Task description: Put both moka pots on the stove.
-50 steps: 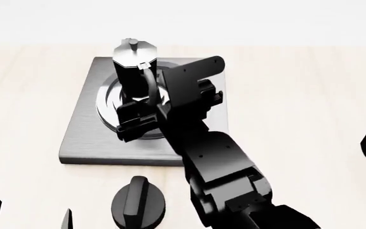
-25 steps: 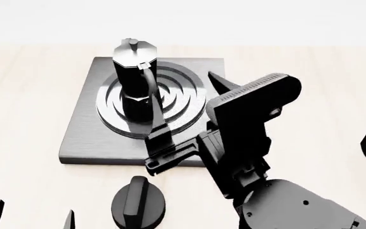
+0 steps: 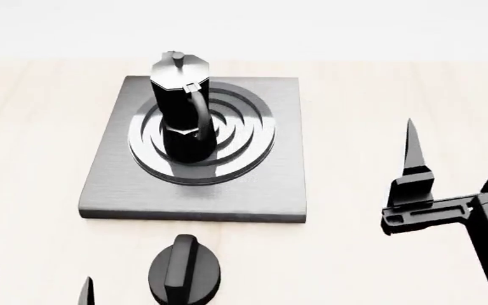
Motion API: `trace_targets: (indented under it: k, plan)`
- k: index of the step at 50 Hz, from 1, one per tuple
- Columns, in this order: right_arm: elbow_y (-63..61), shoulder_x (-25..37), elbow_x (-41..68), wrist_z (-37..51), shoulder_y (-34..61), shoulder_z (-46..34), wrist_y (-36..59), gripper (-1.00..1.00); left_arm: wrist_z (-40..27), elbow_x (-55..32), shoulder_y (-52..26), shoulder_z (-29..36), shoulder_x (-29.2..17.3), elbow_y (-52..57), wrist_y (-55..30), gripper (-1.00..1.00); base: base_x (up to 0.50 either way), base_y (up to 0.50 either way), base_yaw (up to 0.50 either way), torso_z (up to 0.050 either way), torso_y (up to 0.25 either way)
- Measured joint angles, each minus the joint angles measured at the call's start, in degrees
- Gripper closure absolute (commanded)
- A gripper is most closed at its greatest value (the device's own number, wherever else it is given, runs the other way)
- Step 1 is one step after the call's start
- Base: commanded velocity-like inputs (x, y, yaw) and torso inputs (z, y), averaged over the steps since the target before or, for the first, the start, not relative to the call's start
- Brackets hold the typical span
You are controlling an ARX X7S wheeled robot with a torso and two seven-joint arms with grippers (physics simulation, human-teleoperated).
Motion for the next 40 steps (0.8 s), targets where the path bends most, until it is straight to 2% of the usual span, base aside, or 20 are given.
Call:
trace_targets:
  k: [11, 40]
  plan:
    - [4.2, 5.6, 3.6, -2.5, 2.1, 1.1, 4.5, -1.00, -0.6, 0.1, -0.1, -0.4, 0.0, 0.1, 0.2, -1.00, 0.00, 0.00, 0.00, 0.000, 0.000]
    - [18.0, 4.0, 10.1, -7.0, 4.8, 2.3, 14.5, -1.00, -1.8, -0.7, -0.9, -1.0, 0.7, -1.4, 0.8, -1.00, 0.00, 0.00, 0.00, 0.000, 0.000]
